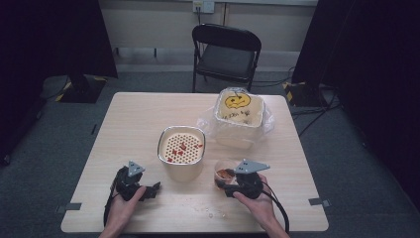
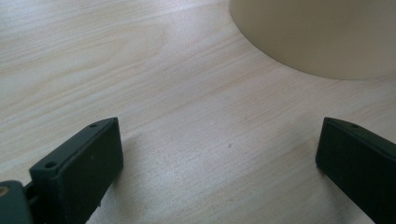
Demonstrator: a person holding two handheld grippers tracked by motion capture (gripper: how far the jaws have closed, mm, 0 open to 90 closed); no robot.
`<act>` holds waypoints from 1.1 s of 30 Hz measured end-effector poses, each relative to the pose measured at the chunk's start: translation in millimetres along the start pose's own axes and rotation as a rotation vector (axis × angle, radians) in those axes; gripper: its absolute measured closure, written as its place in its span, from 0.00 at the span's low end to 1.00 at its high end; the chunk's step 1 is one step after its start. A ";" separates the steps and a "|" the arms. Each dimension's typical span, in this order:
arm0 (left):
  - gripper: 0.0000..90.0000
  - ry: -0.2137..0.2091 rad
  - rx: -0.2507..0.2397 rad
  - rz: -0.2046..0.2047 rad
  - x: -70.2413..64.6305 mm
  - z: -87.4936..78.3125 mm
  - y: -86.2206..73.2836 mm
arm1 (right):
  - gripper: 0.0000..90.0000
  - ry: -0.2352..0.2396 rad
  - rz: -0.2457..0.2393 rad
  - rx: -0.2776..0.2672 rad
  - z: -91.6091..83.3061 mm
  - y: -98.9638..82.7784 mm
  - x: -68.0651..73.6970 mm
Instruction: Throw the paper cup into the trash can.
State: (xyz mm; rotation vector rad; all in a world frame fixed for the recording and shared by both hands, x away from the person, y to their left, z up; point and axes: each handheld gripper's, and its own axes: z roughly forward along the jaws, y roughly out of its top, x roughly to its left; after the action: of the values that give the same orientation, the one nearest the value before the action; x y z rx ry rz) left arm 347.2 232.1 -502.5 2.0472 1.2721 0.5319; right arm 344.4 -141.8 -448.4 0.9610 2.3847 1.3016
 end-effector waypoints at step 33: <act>0.00 0.000 0.004 0.005 0.4 -0.3 0.1 | 0.51 -0.100 -0.088 -0.041 -15.8 82.5 1.6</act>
State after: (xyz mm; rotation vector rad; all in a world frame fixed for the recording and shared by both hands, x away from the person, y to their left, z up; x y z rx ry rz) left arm 347.3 232.5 -502.3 2.0542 1.2690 0.5323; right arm 370.4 -119.6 -371.6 0.8785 2.2890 1.2359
